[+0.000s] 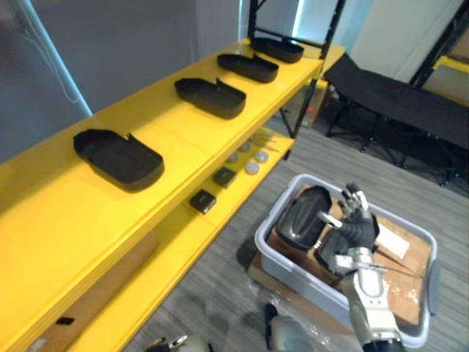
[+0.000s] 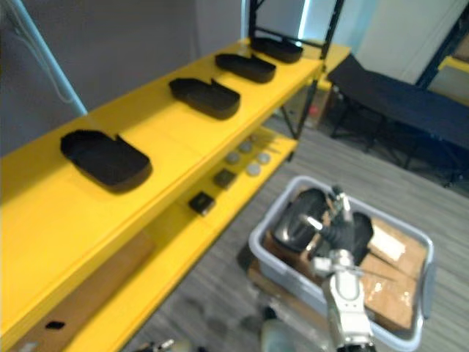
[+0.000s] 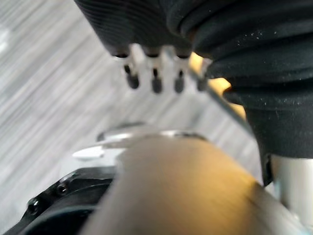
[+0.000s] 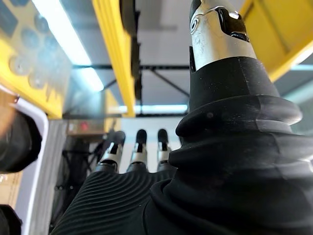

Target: Walk over and take plastic housings, then place them on the shelf

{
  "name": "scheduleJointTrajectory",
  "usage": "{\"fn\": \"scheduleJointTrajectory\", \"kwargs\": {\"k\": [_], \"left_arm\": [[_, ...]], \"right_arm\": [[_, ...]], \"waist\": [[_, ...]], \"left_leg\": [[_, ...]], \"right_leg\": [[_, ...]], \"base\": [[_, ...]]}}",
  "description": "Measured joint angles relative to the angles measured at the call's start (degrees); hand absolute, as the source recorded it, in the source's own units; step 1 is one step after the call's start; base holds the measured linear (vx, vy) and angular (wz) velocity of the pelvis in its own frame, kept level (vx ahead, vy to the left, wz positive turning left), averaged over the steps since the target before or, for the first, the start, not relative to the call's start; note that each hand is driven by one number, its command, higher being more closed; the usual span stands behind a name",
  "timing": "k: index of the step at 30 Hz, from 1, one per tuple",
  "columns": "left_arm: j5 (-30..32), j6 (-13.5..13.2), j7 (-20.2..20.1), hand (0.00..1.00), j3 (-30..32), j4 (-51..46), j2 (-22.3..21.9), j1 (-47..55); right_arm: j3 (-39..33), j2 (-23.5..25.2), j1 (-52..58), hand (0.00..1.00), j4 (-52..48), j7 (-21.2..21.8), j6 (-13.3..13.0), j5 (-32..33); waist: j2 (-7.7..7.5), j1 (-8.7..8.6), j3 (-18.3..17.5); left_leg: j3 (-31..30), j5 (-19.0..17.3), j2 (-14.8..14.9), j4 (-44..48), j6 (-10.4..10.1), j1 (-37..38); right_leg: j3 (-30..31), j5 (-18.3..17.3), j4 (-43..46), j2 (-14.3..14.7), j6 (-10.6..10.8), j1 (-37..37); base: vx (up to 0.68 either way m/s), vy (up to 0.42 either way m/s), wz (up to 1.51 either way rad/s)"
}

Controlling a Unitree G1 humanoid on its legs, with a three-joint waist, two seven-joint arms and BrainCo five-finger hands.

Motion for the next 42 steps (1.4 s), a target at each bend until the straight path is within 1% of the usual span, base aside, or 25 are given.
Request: {"fn": "scheduleJointTrajectory", "kwargs": {"k": [1,2,3,4,5,6,7,9,10,11,12,13,14,15,16,18,21,22,24,27,30,32,35,39,42], "left_arm": [[0.35,-0.09,0.25,0.00,2.76,-0.47,-0.06,0.57],[0.74,-0.19,0.21,0.00,3.87,-0.14,-0.80,1.02],[1.19,-0.23,0.22,0.00,3.85,-0.12,-1.14,1.40],[1.52,-0.40,0.23,0.00,4.18,0.08,-1.25,3.15],[1.81,-0.36,0.29,0.00,4.80,0.75,-0.61,3.80],[2.14,-0.28,0.23,0.00,4.92,1.42,-0.03,4.15],[2.13,-0.18,0.20,0.00,5.59,2.35,0.87,4.89],[1.54,-0.18,-0.15,0.00,6.68,3.21,1.22,6.00],[0.86,-0.19,-0.17,0.00,7.85,3.33,1.21,6.30],[0.86,-0.14,-0.09,0.00,8.43,3.37,1.06,6.01],[-0.18,0.09,0.33,0.00,10.40,3.62,-0.78,5.75],[-1.56,0.13,0.30,0.00,10.59,4.06,-2.41,5.43],[-3.02,0.09,0.25,0.00,10.58,4.25,-3.69,5.53],[-5.87,0.10,0.27,0.00,10.40,4.29,-6.50,6.49],[-7.21,-0.09,0.32,0.00,10.14,4.13,-7.01,7.56],[-7.92,-0.61,0.50,0.00,9.76,4.13,-7.08,7.88],[-6.11,-2.49,2.21,0.00,7.67,3.48,-6.87,7.57],[-5.25,-2.60,3.36,0.00,7.49,2.52,-6.60,7.22],[-5.28,-3.34,4.41,0.00,5.73,1.27,-5.51,6.61],[-5.43,-3.56,3.29,0.00,4.69,-0.72,-3.96,6.00],[-6.52,-3.97,2.64,0.00,2.91,-1.26,-3.18,3.31],[-8.89,-4.90,2.62,0.00,1.47,-2.74,-3.66,1.31],[-10.37,-4.99,2.62,0.00,1.36,-3.03,-4.19,0.62],[-10.30,-6.29,2.26,0.00,1.32,-4.79,-3.98,0.66],[-10.29,-6.48,1.22,0.00,0.92,-4.86,-4.03,0.47]], "right_arm": [[2.15,0.30,-1.52,0.00,0.15,-1.09,0.07,-2.04],[3.36,0.89,-3.12,0.00,0.37,-2.79,0.19,-2.99],[3.83,1.12,-3.59,0.00,0.45,-3.88,0.42,-3.33],[4.68,2.41,-3.99,0.00,0.43,-5.40,1.51,-3.62],[5.00,2.76,-3.25,0.00,-0.55,-6.77,2.92,-3.55],[5.00,2.77,-2.17,0.00,-0.61,-7.41,3.65,-3.56],[4.97,2.81,-0.05,0.00,-0.57,-8.14,5.21,-3.55],[4.76,3.07,2.78,0.00,-0.64,-8.12,6.38,-3.50],[4.24,3.46,3.90,0.00,-0.61,-7.02,7.14,-3.51],[3.75,3.57,4.03,0.00,-0.53,-6.41,7.64,-3.51],[2.22,2.08,3.51,0.00,-0.27,-4.92,9.16,-3.41],[1.34,0.89,3.53,0.00,-0.02,-4.42,9.26,-3.01],[0.61,0.15,4.04,0.00,0.13,-3.86,9.47,-2.62],[-1.28,-1.97,4.72,0.00,1.21,-2.78,9.83,-2.28],[-2.34,-2.57,4.81,0.00,1.69,-2.32,9.90,-2.35],[-4.17,-2.44,4.89,0.00,2.71,-2.37,9.80,-1.56],[-8.06,-1.78,6.42,0.00,3.69,-3.35,10.18,0.70],[-9.39,-0.71,6.43,0.00,4.87,-4.35,10.19,1.01],[-10.06,1.26,6.06,0.00,6.58,-5.74,10.08,1.11],[-10.57,2.15,2.99,0.00,9.92,-6.49,9.84,1.63],[-14.09,0.60,-7.10,0.00,20.23,-7.79,9.43,4.75],[-15.08,-2.51,-15.69,0.00,28.58,-9.56,9.41,6.34],[-15.06,-4.40,-22.73,0.00,34.43,-12.04,9.42,8.37],[-15.09,-7.53,-32.43,0.00,40.98,-16.39,9.59,11.20],[-14.98,-10.02,-37.61,0.00,43.92,-16.81,9.75,12.26]], "waist": [[-0.34,0.73,-0.37],[-0.16,1.71,-0.50],[0.50,2.06,-0.81],[1.87,3.56,-0.88],[0.64,2.85,-1.08],[0.26,2.70,-1.34],[-0.28,2.59,-1.91],[-1.26,2.66,-2.50],[-2.37,2.79,-3.20],[-2.50,2.75,-3.29],[-1.37,2.80,-2.82],[0.58,2.53,-2.13],[1.07,2.28,-1.60],[2.90,2.02,-2.09],[3.38,1.83,-2.39],[3.58,1.20,-2.46],[3.61,0.93,-2.44],[3.22,1.10,-2.09],[1.63,1.36,-0.83],[-0.08,1.87,0.80],[1.03,2.23,3.71],[2.94,3.25,6.75],[3.99,4.36,8.42],[3.38,6.96,11.36],[3.92,8.09,14.02]], "left_leg": [[-1.14,-0.74,1.39,1.78,-1.34,-1.29],[-3.35,-1.37,0.89,0.67,-1.55,-1.52],[-4.09,-0.93,0.28,-0.79,-0.80,-1.30],[-2.17,1.07,3.08,-3.65,-1.98,0.04],[-0.82,2.12,3.03,-4.09,-2.68,0.14],[-0.48,2.34,3.30,-4.23,-3.08,0.19],[0.28,3.01,4.60,-4.36,-4.26,0.02],[1.96,4.34,6.44,-4.18,-6.28,-1.33],[2.96,5.11,7.39,-3.21,-7.61,-3.35],[3.11,5.70,7.88,-3.03,-8.26,-4.29],[4.98,9.02,9.95,-6.21,-9.20,-3.43],[4.53,10.16,10.86,-7.88,-8.72,-2.58],[4.21,11.31,10.53,-9.56,-8.56,-1.38],[2.42,12.81,8.81,-13.50,-9.07,1.75],[1.06,12.83,7.38,-15.32,-9.11,3.46],[-0.05,12.78,5.56,-16.17,-9.03,4.20],[-1.52,11.31,4.72,-16.19,-8.35,2.14],[-2.07,10.36,4.03,-16.87,-8.83,1.54],[-2.10,11.08,1.60,-17.33,-7.77,1.05],[-2.00,12.00,-1.66,-18.01,-6.47,-0.52],[-3.62,12.91,-2.91,-17.51,-6.47,-2.92],[-5.31,13.65,-2.92,-17.20,-6.54,-4.60],[-7.58,14.60,-2.89,-17.29,-6.90,-6.25],[-10.17,14.97,-3.64,-16.81,-6.64,-7.95],[-11.80,14.85,-5.08,-14.98,-6.50,-8.65]], "right_leg": [[-3.13,2.18,-0.87,1.41,0.32,-0.24],[-4.72,3.93,-2.46,2.76,-2.36,-1.26],[-3.78,5.30,-6.52,4.68,-3.55,-0.65],[-1.95,4.49,-9.67,6.73,-4.45,0.57],[-1.77,-0.92,-0.96,3.41,-4.66,-0.69],[-1.72,-2.51,1.75,1.83,-3.42,-0.45],[-1.76,-3.93,3.43,-0.42,-1.38,0.86],[-2.71,-4.44,-0.12,-2.91,2.05,2.81],[-5.05,-3.13,-5.59,-4.65,6.33,3.65],[-5.41,-4.73,-8.57,-3.80,11.00,4.16],[-6.87,-7.03,-16.38,-0.77,14.88,5.75],[-6.73,-5.92,-16.96,0.76,14.15,5.96],[-6.17,-5.74,-17.17,1.58,14.08,5.92],[-4.23,-5.49,-17.34,1.84,13.68,5.94],[-3.36,-5.40,-17.72,1.96,13.55,6.12],[-3.27,-4.83,-18.68,1.96,13.13,6.68],[-4.84,-2.46,-22.55,1.87,13.51,6.51],[-5.18,-1.53,-24.40,1.33,14.39,6.52],[-6.41,0.66,-27.20,-1.06,15.20,7.58],[-7.30,4.13,-30.39,-4.07,16.07,7.53],[-8.42,6.39,-32.50,-4.91,16.32,7.42],[-10.11,7.28,-33.15,-4.68,16.04,7.36],[-11.90,7.93,-33.59,-4.27,16.11,7.44],[-15.08,7.98,-33.12,-4.82,16.18,7.85],[-16.78,7.93,-31.93,-6.36,16.24,8.45]], "base": [[-0.08,-0.202,-0.79],[-0.10,-0.136,-0.83],[-0.10,-0.011,-1.29],[-0.13,-0.103,-1.11],[-0.12,-0.151,-0.95],[-0.10,-0.257,-0.43],[-0.03,-0.245,-0.48],[-0.04,-0.315,-0.59],[-0.04,-0.331,-0.58],[-0.06,-0.541,-1.07],[-0.06,-0.448,-0.86],[-0.07,-0.465,-0.80],[-0.03,-0.245,-0.50],[-0.02,-0.174,-0.58],[0.00,-0.080,-0.58],[-0.03,-0.038,-0.13],[-0.13,0.027,0.17],[-0.15,0.149,0.20],[-0.16,0.181,0.15],[-0.07,0.118,0.10],[-0.05,0.049,0.18],[-0.05,0.004,0.29],[0.00,-0.010,0.38],[0.03,0.017,0.31],[-0.02,0.062,0.24]]}}
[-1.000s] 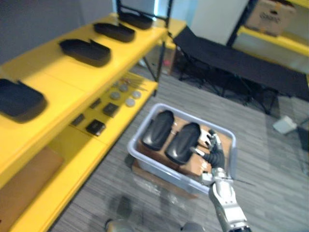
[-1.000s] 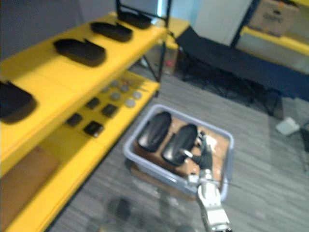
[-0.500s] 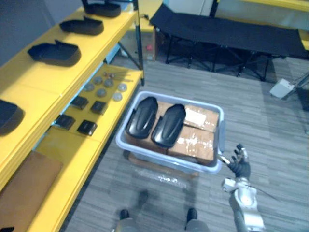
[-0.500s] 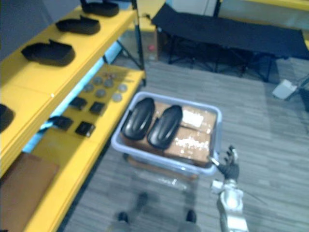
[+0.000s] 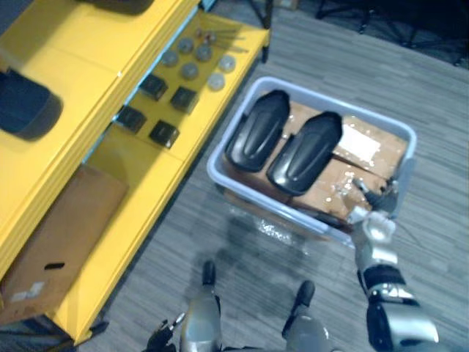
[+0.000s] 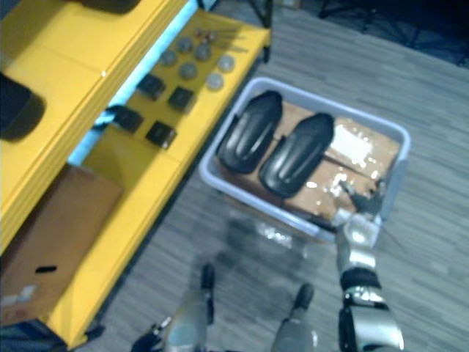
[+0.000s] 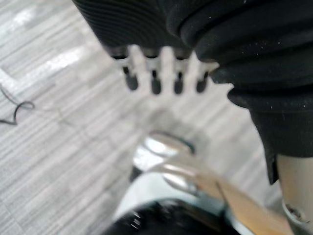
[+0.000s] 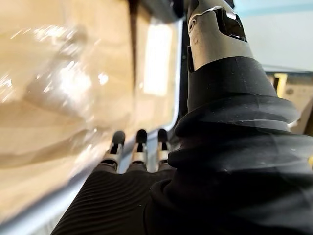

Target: Walk over and take plastic housings, then place them on the shelf

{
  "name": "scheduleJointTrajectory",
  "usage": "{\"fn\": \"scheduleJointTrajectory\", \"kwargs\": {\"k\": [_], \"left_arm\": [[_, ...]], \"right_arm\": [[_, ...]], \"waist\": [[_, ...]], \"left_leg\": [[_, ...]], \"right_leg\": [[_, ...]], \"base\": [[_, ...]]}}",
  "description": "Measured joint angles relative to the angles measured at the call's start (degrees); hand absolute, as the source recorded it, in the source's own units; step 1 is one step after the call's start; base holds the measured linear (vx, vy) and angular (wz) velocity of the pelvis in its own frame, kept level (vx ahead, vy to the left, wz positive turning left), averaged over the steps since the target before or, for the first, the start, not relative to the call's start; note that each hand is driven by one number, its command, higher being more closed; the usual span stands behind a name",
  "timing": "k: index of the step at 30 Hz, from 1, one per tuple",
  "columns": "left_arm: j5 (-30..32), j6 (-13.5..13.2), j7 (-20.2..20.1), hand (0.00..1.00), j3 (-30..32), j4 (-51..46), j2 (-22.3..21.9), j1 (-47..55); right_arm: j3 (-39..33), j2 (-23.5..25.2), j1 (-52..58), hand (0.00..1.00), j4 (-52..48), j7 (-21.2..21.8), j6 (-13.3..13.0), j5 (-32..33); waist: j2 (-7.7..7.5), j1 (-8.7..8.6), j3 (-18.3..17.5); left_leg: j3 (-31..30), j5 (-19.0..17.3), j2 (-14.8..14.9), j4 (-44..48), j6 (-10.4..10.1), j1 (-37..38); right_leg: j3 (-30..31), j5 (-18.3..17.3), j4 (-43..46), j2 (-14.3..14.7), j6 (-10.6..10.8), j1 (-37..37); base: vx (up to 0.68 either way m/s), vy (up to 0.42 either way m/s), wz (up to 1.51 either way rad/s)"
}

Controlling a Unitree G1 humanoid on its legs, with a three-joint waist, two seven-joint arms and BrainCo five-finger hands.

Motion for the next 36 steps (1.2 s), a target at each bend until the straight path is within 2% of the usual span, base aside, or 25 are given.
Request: {"fn": "scheduleJointTrajectory", "kwargs": {"k": [4,9,12,14,18,20,21,25,29,30,32,36], "left_arm": [[-0.03,-0.61,-0.67,0.00,-0.95,0.11,-0.38,-0.04],[-0.06,-1.02,-1.08,0.00,-2.26,0.21,-0.28,0.24],[-0.13,-1.12,-1.12,0.00,-2.66,0.21,-0.27,0.26],[-1.39,-1.99,-1.23,0.00,-5.08,0.29,0.16,0.30],[-2.37,-2.56,-1.48,0.00,-6.32,0.45,0.22,0.41],[-2.39,-2.75,-1.64,0.00,-6.98,0.50,0.21,0.40],[-2.53,-2.81,-2.01,0.00,-7.85,0.83,0.23,0.40],[-3.00,-3.12,-2.62,0.00,-11.22,3.73,0.22,0.56],[-4.66,-3.30,-2.64,0.00,-13.20,4.52,-0.45,0.28],[-4.66,-3.35,-2.64,0.00,-13.48,4.50,-0.45,0.21],[-4.66,-3.42,-2.65,0.00,-13.68,4.49,-0.66,0.15],[-5.13,-3.47,-2.63,0.00,-14.80,4.48,-0.54,0.15]], "right_arm": [[0.34,-2.14,-3.91,0.00,4.18,0.12,0.39,-0.01],[1.19,-2.82,-6.17,0.00,5.38,0.01,1.92,-0.04],[1.50,-3.39,-7.20,0.00,7.25,-0.60,5.40,-0.08],[1.49,-4.42,-7.58,0.00,11.08,-0.59,8.96,-0.10],[1.50,-5.64,-9.06,0.00,12.84,-0.41,11.54,-0.42],[1.52,-7.06,-10.99,0.00,14.18,-0.72,14.34,-0.52],[1.51,-7.87,-12.19,1.00,15.27,-1.19,16.04,-0.52],[1.45,-10.62,-14.31,1.00,17.91,-1.97,19.46,-0.60],[1.44,-15.38,-16.57,1.00,20.61,-1.62,24.11,-3.14],[1.44,-16.07,-16.60,1.00,20.75,-1.35,24.63,-3.53],[1.44,-18.41,-16.95,1.00,22.36,0.97,27.48,-6.84],[1.47,-19.08,-18.04,1.00,23.69,2.81,29.55,-10.95]], "waist": [[0.79,1.27,2.05],[1.20,1.56,2.26],[1.37,1.63,2.34],[1.83,2.10,2.54],[2.32,2.51,2.76],[2.67,2.83,2.93],[2.89,3.16,2.93],[3.46,4.20,2.97],[5.13,4.53,3.10],[5.41,4.53,3.11],[6.43,4.57,3.18],[7.02,4.58,2.93]], "left_leg": [[-1.56,-0.89,-1.03,1.81,0.91,-1.00],[-3.15,-1.14,-1.54,3.65,1.14,-2.34],[-3.56,-1.03,-1.88,3.86,1.28,-2.27],[-3.94,-0.93,-2.22,3.83,1.41,-2.27],[-3.88,-0.87,-2.46,3.89,1.50,-2.50],[-3.98,-0.87,-2.48,3.99,1.49,-2.63],[-4.01,-0.87,-2.48,4.16,1.49,-3.04],[-4.40,-1.06,-2.64,5.60,1.54,-4.36],[-5.07,-1.10,-3.58,6.19,1.80,-6.19],[-5.23,-1.11,-3.66,6.34,1.81,-6.48],[-5.47,-1.24,-3.77,7.08,1.99,-7.59],[-5.68,-1.48,-3.78,8.00,1.99,-8.26]], "right_leg": [[-1.15,-1.54,3.17,-1.27,0.54,-0.24],[-2.40,-3.38,6.58,-2.17,0.50,-0.96],[-2.43,-3.98,7.86,-2.74,0.56,-1.11],[-2.43,-4.49,8.86,-3.27,0.67,-1.43],[-2.29,-4.69,9.67,-3.70,0.72,-2.00],[-2.33,-4.73,9.83,-3.71,0.74,-2.12],[-2.28,-4.97,10.34,-3.80,0.73,-2.73],[-2.36,-6.36,12.90,-4.39,0.74,-4.18],[-2.50,-7.24,14.75,-5.66,0.67,-6.15],[-2.54,-7.25,14.74,-5.68,0.65,-6.30],[-2.63,-7.23,15.04,-5.79,0.68,-7.11],[-2.69,-7.24,15.60,-5.82,0.79,-7.37]], "base": [[-0.05,0.062,0.24],[-0.07,0.023,0.16],[-0.06,0.000,0.06],[-0.05,-0.001,0.06],[-0.01,0.001,0.00],[-0.04,-0.010,0.02],[-0.03,-0.009,0.02],[-0.02,-0.010,0.06],[-0.06,0.008,0.08],[-0.07,0.010,0.09],[-0.04,0.004,0.05],[0.00,-0.007,0.02]]}}
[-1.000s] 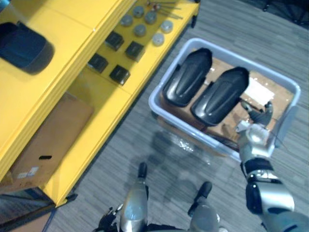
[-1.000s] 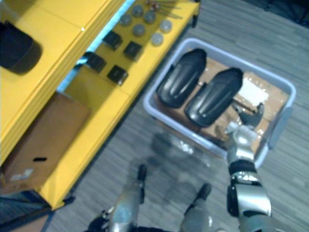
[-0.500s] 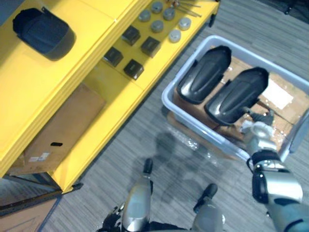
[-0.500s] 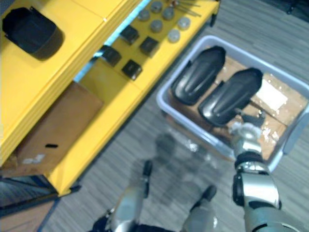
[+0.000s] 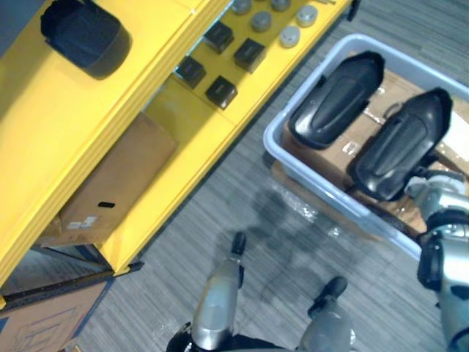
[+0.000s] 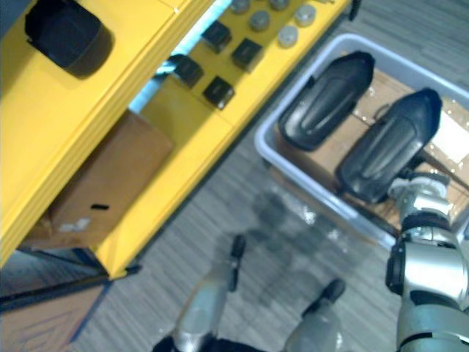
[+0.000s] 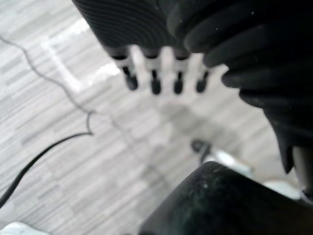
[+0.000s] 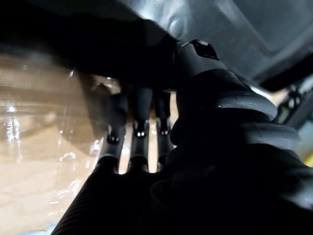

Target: Walk over and take plastic housings, then place them on the shelf

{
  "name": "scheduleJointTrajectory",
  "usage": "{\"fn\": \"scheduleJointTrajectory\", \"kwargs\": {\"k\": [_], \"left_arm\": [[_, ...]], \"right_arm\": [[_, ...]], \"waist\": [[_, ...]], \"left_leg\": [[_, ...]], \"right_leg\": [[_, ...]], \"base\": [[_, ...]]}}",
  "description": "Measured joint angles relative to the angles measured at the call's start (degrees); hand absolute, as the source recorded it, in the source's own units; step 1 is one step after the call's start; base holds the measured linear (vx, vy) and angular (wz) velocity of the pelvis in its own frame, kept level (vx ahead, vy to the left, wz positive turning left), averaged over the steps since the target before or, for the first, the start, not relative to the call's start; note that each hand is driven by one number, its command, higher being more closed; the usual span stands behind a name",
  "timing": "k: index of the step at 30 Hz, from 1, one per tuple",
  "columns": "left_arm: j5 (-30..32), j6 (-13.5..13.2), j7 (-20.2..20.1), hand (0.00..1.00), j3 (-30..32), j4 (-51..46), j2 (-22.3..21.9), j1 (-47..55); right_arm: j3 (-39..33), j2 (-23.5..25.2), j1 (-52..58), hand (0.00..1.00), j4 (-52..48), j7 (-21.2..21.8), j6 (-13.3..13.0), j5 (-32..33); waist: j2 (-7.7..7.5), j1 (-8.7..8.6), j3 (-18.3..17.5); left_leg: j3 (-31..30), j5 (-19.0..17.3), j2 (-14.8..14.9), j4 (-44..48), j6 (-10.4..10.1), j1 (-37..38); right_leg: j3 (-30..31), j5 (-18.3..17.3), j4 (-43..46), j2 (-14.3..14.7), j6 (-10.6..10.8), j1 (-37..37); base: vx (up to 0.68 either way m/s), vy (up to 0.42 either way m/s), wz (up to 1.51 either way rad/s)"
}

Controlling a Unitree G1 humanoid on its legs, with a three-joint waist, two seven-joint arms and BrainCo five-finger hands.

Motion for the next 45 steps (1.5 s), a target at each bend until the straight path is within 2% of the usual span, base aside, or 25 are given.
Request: {"fn": "scheduleJointTrajectory", "kwargs": {"k": [2,5,8,9,12,14,15,18,20,22,23,25,27,29,30,31,32,34,36,38,41,42,44,45], "left_arm": [[-0.04,0.02,-0.01,0.00,-0.69,-0.15,0.01,0.00],[0.01,-0.10,-0.03,0.00,-1.00,-0.50,-0.04,0.00],[0.02,-0.70,-0.05,0.00,-1.38,-2.39,0.01,0.11],[0.03,-1.53,-0.03,0.00,-2.09,-2.74,0.29,0.14],[0.31,-2.15,0.17,0.00,-2.26,-4.11,0.50,0.35],[0.79,-3.84,0.85,0.00,-2.24,-5.86,0.84,0.83],[0.82,-3.89,1.36,0.00,-2.24,-6.73,1.05,0.91],[3.97,-5.50,6.53,0.00,-1.63,-11.16,2.29,0.99],[9.77,-5.80,12.42,0.00,0.75,-14.85,2.51,1.39],[18.79,-3.51,19.70,0.00,3.09,-18.94,2.59,1.81],[26.49,-1.18,23.39,0.00,4.22,-22.20,2.98,2.60],[35.15,1.89,26.98,0.00,4.11,-26.52,4.11,3.98],[38.50,4.10,28.75,0.00,4.15,-28.21,5.03,4.99],[41.81,5.50,30.17,0.00,4.32,-29.17,6.31,5.70],[42.18,7.05,32.70,0.00,7.18,-29.10,6.50,3.19],[42.18,7.16,33.31,0.00,7.73,-29.18,6.81,2.22],[42.17,7.19,33.57,0.00,8.26,-29.52,7.04,1.01],[41.59,6.42,33.80,0.00,8.68,-34.98,7.25,-1.57],[37.30,4.10,31.30,0.00,7.60,-41.75,6.87,-1.70],[33.11,3.45,28.48,0.00,6.04,-47.00,6.69,-1.94],[22.59,1.78,20.47,0.00,4.49,-57.15,4.98,-2.19],[20.70,1.47,19.17,0.00,3.82,-58.56,4.62,-2.28],[12.01,1.48,13.82,0.00,0.62,-61.43,4.22,-3.14],[9.82,1.64,12.73,0.00,-0.35,-61.73,4.10,-3.40]], "right_arm": [[-0.02,-0.78,-1.28,1.00,1.21,0.32,0.88,-0.79],[-0.03,-1.14,-1.93,1.00,1.51,-1.54,-0.50,-1.06],[0.70,-1.16,-2.27,1.00,1.85,-4.84,-4.15,-4.20],[2.34,-1.20,-2.27,1.00,1.61,-6.19,-6.26,-7.23],[5.16,-1.68,-2.26,1.00,-0.39,-7.30,-9.74,-11.22],[8.12,-2.25,-2.05,1.00,-3.93,-7.62,-13.38,-13.16],[9.06,-2.48,-1.79,1.00,-5.23,-7.85,-14.32,-13.93],[11.22,-3.06,2.49,1.00,-12.61,-9.81,-17.62,-16.23],[11.21,-2.36,8.02,1.00,-18.36,-11.62,-19.52,-17.83],[11.18,-0.26,12.12,1.00,-23.31,-13.24,-19.82,-19.79],[11.33,1.80,14.36,1.00,-26.40,-14.11,-20.32,-21.01],[12.51,3.84,17.70,1.00,-30.64,-15.79,-21.25,-23.08],[14.05,5.86,20.51,1.00,-34.45,-17.48,-21.61,-24.47],[15.28,7.71,23.14,1.00,-37.48,-18.84,-21.71,-25.83],[15.35,9.06,25.47,1.00,-40.29,-19.73,-21.71,-26.97],[15.35,9.48,26.03,1.00,-41.20,-19.79,-21.72,-27.39],[15.35,9.93,26.62,1.00,-42.49,-19.79,-21.71,-27.59],[15.33,11.94,30.72,1.00,-49.76,-19.81,-21.76,-29.67],[15.28,14.06,33.72,1.00,-55.74,-19.80,-22.02,-31.18],[15.28,15.06,35.11,1.00,-59.13,-19.71,-22.22,-32.40],[15.29,16.25,37.80,1.00,-63.51,-19.59,-23.65,-34.33],[15.31,16.67,38.13,1.00,-63.94,-19.53,-23.87,-34.39],[16.10,17.91,38.45,1.00,-64.59,-19.53,-25.45,-34.51],[16.59,18.09,38.45,1.00,-64.71,-19.52,-25.86,-34.66]], "waist": [[0.08,0.42,-0.05],[0.26,0.68,-0.07],[0.44,0.92,-0.10],[0.47,0.92,-0.11],[0.46,0.75,-0.10],[0.41,0.19,-0.07],[0.37,0.05,-0.04],[-0.20,-0.61,0.34],[-1.40,-0.94,1.12],[-2.76,-1.64,1.65],[-3.88,-2.11,1.57],[-5.30,-2.43,1.34],[-6.76,-3.45,0.32],[-8.34,-3.46,-1.42],[-9.71,-3.64,-3.61],[-10.24,-3.61,-4.32],[-10.73,-3.68,-5.07],[-12.44,-4.59,-8.98],[-13.28,-5.64,-12.64],[-13.28,-6.62,-13.79],[-12.48,-6.90,-16.02],[-12.27,-6.92,-16.62],[-11.47,-7.03,-18.34],[-11.27,-7.09,-18.52]], "left_leg": [[-0.05,-0.02,-0.03,0.12,0.03,-0.50],[-0.21,-0.40,-0.04,1.22,0.21,-1.51],[-0.19,-1.34,-0.08,2.97,0.45,-2.33],[-0.15,-1.81,-0.06,3.88,0.46,-2.82],[0.04,-2.13,-0.07,4.47,0.64,-3.01],[0.07,-2.57,0.17,5.11,0.58,-3.00],[0.09,-2.67,0.25,5.22,0.56,-2.99],[0.19,-2.79,0.65,5.25,0.40,-2.73],[0.64,-2.93,1.38,4.85,0.20,-1.39],[1.29,-3.03,1.85,3.81,0.02,0.44],[1.75,-3.03,2.25,2.89,0.01,1.85],[3.29,-2.87,2.70,1.17,-0.24,4.27],[3.89,-2.50,3.25,-0.51,-0.78,5.70],[4.89,-1.97,4.29,-2.53,-1.40,7.15],[5.26,-0.67,4.90,-5.50,-1.91,8.49],[5.64,-0.20,5.12,-6.66,-2.11,9.19],[6.00,0.19,5.34,-7.65,-2.19,9.91],[6.61,1.14,5.65,-10.88,-2.54,12.14],[7.57,1.30,5.66,-12.43,-2.60,13.42],[7.68,1.29,5.41,-12.86,-2.60,14.72],[7.90,1.30,5.36,-14.48,-2.61,17.11],[7.91,1.30,5.36,-14.56,-2.61,17.14],[7.96,1.44,5.33,-15.01,-2.70,17.41],[7.98,1.54,5.33,-15.28,-2.68,17.75]], "right_leg": [[-0.03,0.00,0.05,-0.01,0.00,-0.43],[-0.18,0.00,0.25,-0.01,0.00,-0.82],[-0.19,0.02,0.34,-0.02,0.03,-0.82],[-0.19,0.02,0.32,0.00,0.04,-0.89],[0.10,0.13,-0.08,0.01,0.16,-0.91],[0.17,0.18,-0.32,0.32,0.20,-0.57],[0.18,0.18,-0.36,0.40,0.20,-0.54],[0.34,0.57,-0.81,0.88,0.28,-0.10],[0.49,0.83,-1.64,1.49,0.21,1.13],[0.62,0.84,-2.32,2.09,0.16,2.52],[1.20,0.73,-2.60,2.37,-0.01,2.98],[2.40,0.68,-3.14,2.63,-0.11,3.75],[2.62,0.72,-4.04,3.31,-0.27,4.55],[3.41,0.98,-5.27,4.40,-0.62,4.64],[3.45,1.09,-6.06,5.21,-0.78,4.77],[3.53,1.20,-6.49,5.43,-0.92,4.91],[3.62,1.31,-6.99,5.69,-1.06,5.23],[3.52,1.56,-9.02,6.35,-1.07,6.57],[3.75,1.87,-10.24,6.46,-0.98,7.12],[3.48,2.19,-11.48,6.44,-0.83,8.88],[3.35,2.25,-12.22,6.54,-0.72,10.61],[3.33,2.25,-12.25,6.55,-0.72,10.63],[3.25,2.28,-12.34,6.57,-0.68,10.71],[3.25,2.28,-12.36,6.59,-0.68,10.95]], "base": [[-0.01,-0.007,0.02],[-0.02,-0.002,0.01],[-0.04,0.013,0.00],[-0.03,0.015,-0.02],[-0.02,0.004,-0.05],[-0.01,-0.009,-0.04],[-0.01,-0.017,-0.03],[0.01,-0.016,-0.03],[0.03,-0.039,-0.11],[0.02,-0.041,-0.16],[0.02,-0.048,-0.25],[0.03,-0.052,-0.32],[0.04,-0.056,-0.22],[0.07,-0.085,-0.24],[0.07,-0.089,-0.17],[0.07,-0.089,-0.13],[0.07,-0.071,-0.15],[0.08,-0.065,-0.10],[0.10,-0.032,-0.11],[0.07,-0.016,-0.05],[0.02,-0.006,-0.03],[0.00,0.000,0.00],[0.00,0.000,0.00],[0.00,0.000,0.00]]}}
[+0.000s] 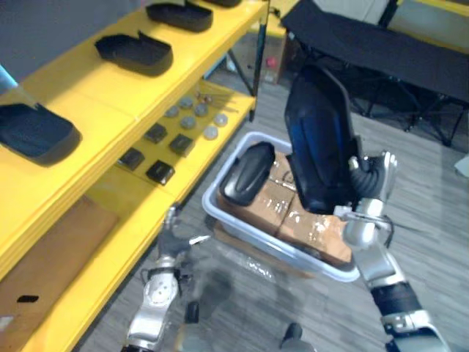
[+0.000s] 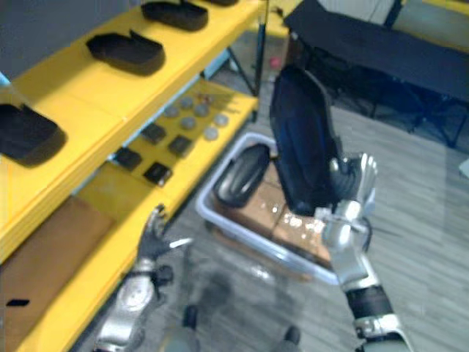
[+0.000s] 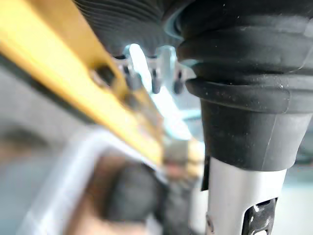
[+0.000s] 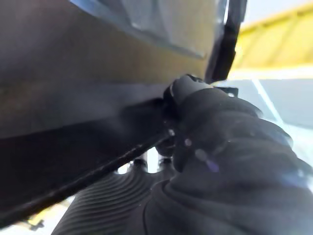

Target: Walk over and take plastic housings, then place them on the shelf

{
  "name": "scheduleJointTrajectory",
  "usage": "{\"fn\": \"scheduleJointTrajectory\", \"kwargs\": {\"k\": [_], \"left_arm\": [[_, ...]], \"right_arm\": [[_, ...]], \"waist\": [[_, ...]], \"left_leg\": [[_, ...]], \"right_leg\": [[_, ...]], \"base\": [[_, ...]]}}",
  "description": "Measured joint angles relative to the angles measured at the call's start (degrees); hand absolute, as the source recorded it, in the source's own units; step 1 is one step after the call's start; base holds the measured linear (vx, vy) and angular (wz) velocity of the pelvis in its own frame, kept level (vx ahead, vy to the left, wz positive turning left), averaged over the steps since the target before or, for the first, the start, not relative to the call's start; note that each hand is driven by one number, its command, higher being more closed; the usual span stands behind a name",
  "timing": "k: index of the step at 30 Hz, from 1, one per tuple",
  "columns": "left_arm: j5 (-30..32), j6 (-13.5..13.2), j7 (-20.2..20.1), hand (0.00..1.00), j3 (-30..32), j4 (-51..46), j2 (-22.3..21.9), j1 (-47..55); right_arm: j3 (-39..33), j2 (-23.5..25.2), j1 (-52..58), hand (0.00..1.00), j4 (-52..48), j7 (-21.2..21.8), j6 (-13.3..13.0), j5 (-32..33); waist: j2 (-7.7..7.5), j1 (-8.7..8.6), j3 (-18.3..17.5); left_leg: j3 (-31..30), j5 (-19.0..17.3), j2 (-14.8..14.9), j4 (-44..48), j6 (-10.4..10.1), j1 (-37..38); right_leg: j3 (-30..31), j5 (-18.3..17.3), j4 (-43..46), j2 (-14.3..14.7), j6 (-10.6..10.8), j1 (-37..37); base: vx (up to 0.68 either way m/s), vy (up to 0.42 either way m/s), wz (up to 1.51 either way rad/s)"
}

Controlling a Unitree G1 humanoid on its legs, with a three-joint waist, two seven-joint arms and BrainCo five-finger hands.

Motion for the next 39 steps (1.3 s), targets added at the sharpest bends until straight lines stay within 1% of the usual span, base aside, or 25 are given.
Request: {"fn": "scheduleJointTrajectory", "kwargs": {"k": [2,3,4,5,7,9,11,14,19,27,30,31,33,36,38,39], "left_arm": [[-7.36,1.30,-2.87,0.00,-2.75,-0.19,-1.09,-1.04],[-9.67,1.53,-3.72,0.00,-3.06,-0.19,-1.43,-1.20],[-13.63,1.84,-4.51,0.00,-3.73,-0.19,-1.97,-1.81],[-14.91,2.09,-4.59,0.00,-4.23,-0.19,-2.00,-2.28],[-18.41,2.60,-6.03,0.00,-5.13,-0.18,-2.21,-4.16],[-20.12,2.63,-6.98,0.00,-5.15,-0.18,-2.30,-5.38],[-20.51,2.62,-8.23,0.00,-5.15,-0.19,-2.29,-6.08],[-20.52,2.73,-8.65,0.00,-5.23,-0.18,-2.29,-6.18],[-20.50,3.54,-8.82,0.00,-6.13,-0.18,-2.26,-6.19],[-20.49,4.42,-8.74,0.00,-5.52,-0.16,-2.16,-6.20],[-20.53,5.16,-8.39,0.00,-4.48,-0.16,-2.17,-6.15],[-20.56,5.17,-8.13,1.00,-4.28,-0.15,-2.17,-6.15],[-20.60,5.17,-7.48,1.00,-4.05,-0.16,-2.17,-6.15],[-24.15,4.56,-5.57,1.00,-3.90,-0.16,-2.36,-6.15],[-27.33,3.17,-3.23,1.00,-3.50,-0.16,-2.60,-6.13],[-27.43,2.89,-2.91,1.00,-3.29,-0.16,-2.75,-6.10]], "right_arm": [[2.54,1.45,0.04,1.00,-0.73,0.15,-1.48,-0.87],[3.16,1.96,0.04,1.00,-0.83,0.25,-2.20,-1.28],[4.16,3.07,0.06,1.00,-1.64,0.79,-3.23,-1.99],[4.76,3.43,0.09,1.00,-2.16,1.13,-3.66,-2.12],[7.37,4.70,0.09,1.00,-3.19,1.48,-5.47,-3.16],[8.76,5.72,0.09,1.00,-3.19,2.32,-6.65,-3.96],[10.54,6.25,0.09,1.00,-3.15,2.61,-7.01,-4.16],[12.75,7.22,0.10,1.00,-3.04,2.80,-7.86,-5.15],[15.65,7.59,0.12,1.00,-1.53,3.98,-9.65,-5.16],[17.97,9.01,0.25,1.00,0.38,4.01,-12.58,-5.06],[18.87,9.55,1.28,1.00,0.68,4.64,-12.69,-4.88],[18.89,9.65,1.74,1.00,0.78,4.88,-12.70,-4.46],[19.10,9.77,2.53,1.00,1.17,5.00,-12.78,-3.58],[20.25,10.05,4.00,1.00,2.02,5.15,-13.47,-1.41],[22.10,10.67,5.64,1.00,2.02,5.49,-13.66,0.32],[22.15,11.09,6.00,1.00,2.03,5.48,-13.67,0.85]], "waist": [[0.38,-0.68,-0.54],[0.32,-1.02,-0.91],[0.28,-1.38,-1.29],[0.28,-1.43,-1.51],[0.24,-1.44,-2.42],[0.24,-1.68,-2.99],[0.25,-2.09,-3.51],[0.26,-2.62,-4.51],[0.46,-2.69,-5.58],[0.57,-2.68,-5.83],[0.81,-2.63,-6.47],[0.90,-2.63,-6.75],[1.03,-2.63,-7.24],[1.09,-2.63,-7.46],[1.11,-2.68,-7.48],[1.11,-2.68,-7.48]], "left_leg": [[0.12,0.27,0.03,-0.96,-0.08,1.63],[0.12,0.30,0.01,-1.01,-0.08,1.59],[0.28,0.30,0.05,-0.99,-0.08,1.59],[0.44,0.30,0.11,-1.00,-0.08,1.58],[1.17,0.31,0.19,-1.00,-0.06,1.59],[1.34,0.35,0.18,-0.99,-0.02,1.60],[1.34,0.40,0.17,-0.99,-0.01,1.60],[1.40,0.41,0.17,-0.99,-0.01,1.69],[1.39,0.41,0.17,-0.99,-0.01,1.69],[0.95,0.55,0.13,-1.00,0.04,1.43],[0.52,0.59,0.12,-1.05,0.00,1.27],[0.33,0.59,0.11,-1.07,0.00,1.27],[0.08,0.59,0.11,-1.09,0.00,1.27],[-0.10,0.62,0.13,-1.07,-0.04,1.34],[-0.12,0.65,0.26,-1.07,-0.11,1.35],[-0.13,0.66,0.29,-1.08,-0.12,1.35]], "right_leg": [[-0.11,0.01,-0.28,0.10,0.02,1.38],[-0.26,0.04,-0.40,0.10,0.06,1.44],[-0.21,0.18,-0.60,0.17,0.11,1.45],[-0.14,0.37,-0.87,0.26,0.10,1.43],[0.24,1.23,-1.97,0.50,-0.11,1.43],[0.32,1.48,-2.23,0.54,-0.13,1.44],[0.32,1.52,-2.23,0.53,-0.13,1.44],[0.35,1.53,-2.23,0.54,-0.13,1.47],[0.33,1.54,-2.24,0.54,-0.14,1.48],[-0.06,1.54,-2.24,0.54,-0.15,1.53],[-0.72,1.54,-2.26,0.56,-0.15,1.63],[-1.05,1.54,-2.26,0.56,-0.15,1.72],[-1.37,1.53,-2.30,0.59,-0.17,1.93],[-1.60,1.52,-2.70,0.72,-0.18,2.37],[-1.61,1.50,-2.76,0.87,-0.21,2.38],[-1.61,1.49,-2.76,0.90,-0.22,2.38]], "base": [[0.00,0.000,0.00],[0.00,0.000,0.00],[0.00,0.000,0.00],[-0.03,-0.002,-0.09],[-0.04,-0.003,-0.13],[-0.03,-0.002,-0.06],[0.00,0.000,0.00],[0.00,0.000,0.00],[0.00,0.000,0.00],[0.00,0.000,0.01],[0.00,-0.002,0.06],[0.00,-0.004,0.09],[-0.01,-0.003,0.06],[-0.01,-0.003,0.02],[0.00,0.000,0.00],[0.00,0.000,0.00]]}}
